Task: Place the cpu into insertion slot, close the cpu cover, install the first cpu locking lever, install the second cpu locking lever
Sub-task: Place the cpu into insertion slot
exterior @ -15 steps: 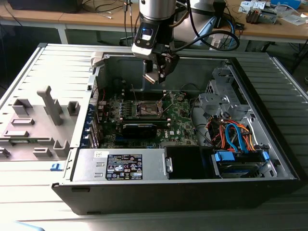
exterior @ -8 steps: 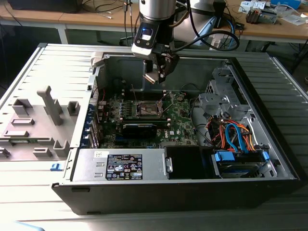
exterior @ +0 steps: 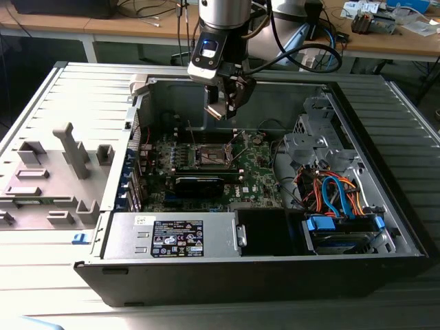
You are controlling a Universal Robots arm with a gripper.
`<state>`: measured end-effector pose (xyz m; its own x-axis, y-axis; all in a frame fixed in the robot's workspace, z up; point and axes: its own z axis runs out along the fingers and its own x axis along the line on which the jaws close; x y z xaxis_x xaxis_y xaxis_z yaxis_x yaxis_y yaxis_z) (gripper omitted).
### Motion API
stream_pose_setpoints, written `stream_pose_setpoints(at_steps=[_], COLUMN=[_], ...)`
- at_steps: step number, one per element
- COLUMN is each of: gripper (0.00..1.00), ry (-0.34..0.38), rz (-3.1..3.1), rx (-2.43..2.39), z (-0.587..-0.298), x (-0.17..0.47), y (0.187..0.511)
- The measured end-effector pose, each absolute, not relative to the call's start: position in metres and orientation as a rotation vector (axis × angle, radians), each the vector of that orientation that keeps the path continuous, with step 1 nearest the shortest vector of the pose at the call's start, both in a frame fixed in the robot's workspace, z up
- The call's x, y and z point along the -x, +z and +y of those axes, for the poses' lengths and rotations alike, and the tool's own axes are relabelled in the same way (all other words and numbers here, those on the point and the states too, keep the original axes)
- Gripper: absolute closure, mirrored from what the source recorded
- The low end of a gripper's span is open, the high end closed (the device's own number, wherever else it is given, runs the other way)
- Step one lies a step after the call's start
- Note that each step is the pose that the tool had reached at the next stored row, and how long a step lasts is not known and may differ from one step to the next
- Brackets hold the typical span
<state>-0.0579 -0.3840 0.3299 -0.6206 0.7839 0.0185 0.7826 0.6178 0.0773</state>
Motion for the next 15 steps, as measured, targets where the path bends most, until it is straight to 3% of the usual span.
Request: stream_pose_setpoints(at_steps=[15], gripper=[0.45], ry=[0.121], rz=[2.803], rx=[-1.375], z=[-0.3840], x=[0.0579], y=[0.3299])
